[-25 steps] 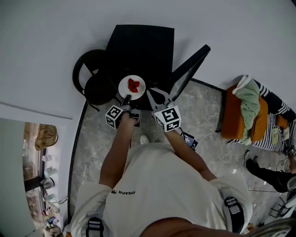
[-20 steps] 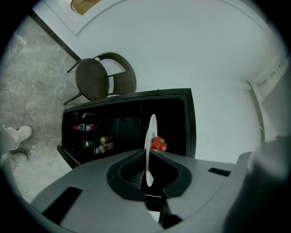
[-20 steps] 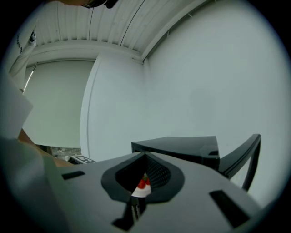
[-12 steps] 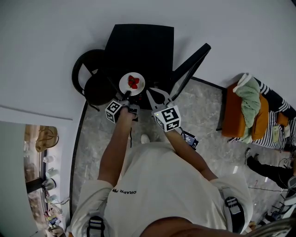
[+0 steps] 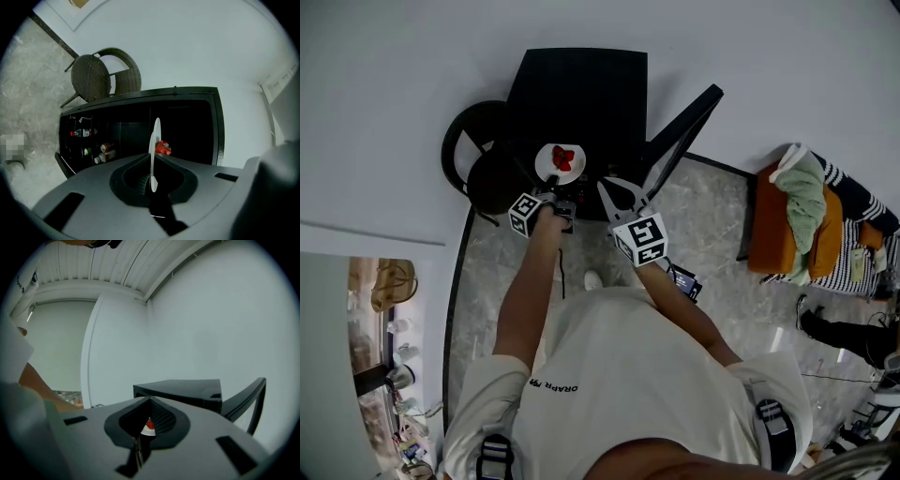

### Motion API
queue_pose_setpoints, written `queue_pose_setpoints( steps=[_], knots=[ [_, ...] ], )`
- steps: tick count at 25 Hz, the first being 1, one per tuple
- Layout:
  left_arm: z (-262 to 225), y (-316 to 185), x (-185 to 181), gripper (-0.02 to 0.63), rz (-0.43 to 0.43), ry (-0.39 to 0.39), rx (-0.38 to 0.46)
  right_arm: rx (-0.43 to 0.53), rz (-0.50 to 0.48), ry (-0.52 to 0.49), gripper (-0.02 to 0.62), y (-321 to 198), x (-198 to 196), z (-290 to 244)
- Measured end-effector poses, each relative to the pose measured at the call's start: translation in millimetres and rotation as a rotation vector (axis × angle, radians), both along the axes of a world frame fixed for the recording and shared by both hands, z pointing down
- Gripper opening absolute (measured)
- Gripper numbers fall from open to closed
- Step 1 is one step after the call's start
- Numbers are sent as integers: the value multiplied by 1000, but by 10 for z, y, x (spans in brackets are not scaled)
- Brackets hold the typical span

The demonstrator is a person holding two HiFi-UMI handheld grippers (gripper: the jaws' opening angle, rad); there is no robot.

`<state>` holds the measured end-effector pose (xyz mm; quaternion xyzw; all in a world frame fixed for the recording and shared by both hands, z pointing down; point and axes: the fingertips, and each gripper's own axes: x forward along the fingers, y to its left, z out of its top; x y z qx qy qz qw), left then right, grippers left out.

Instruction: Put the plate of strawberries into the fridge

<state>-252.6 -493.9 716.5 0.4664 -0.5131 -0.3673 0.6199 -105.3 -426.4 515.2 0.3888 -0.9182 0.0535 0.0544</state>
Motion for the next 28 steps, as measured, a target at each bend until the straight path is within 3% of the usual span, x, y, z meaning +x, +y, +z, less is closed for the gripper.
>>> queue_pose_setpoints(
  steps=[28],
  knots=[
    [155, -639, -191, 11, -12, -1, -14, -25, 22, 22, 11, -171, 11, 127]
  ],
)
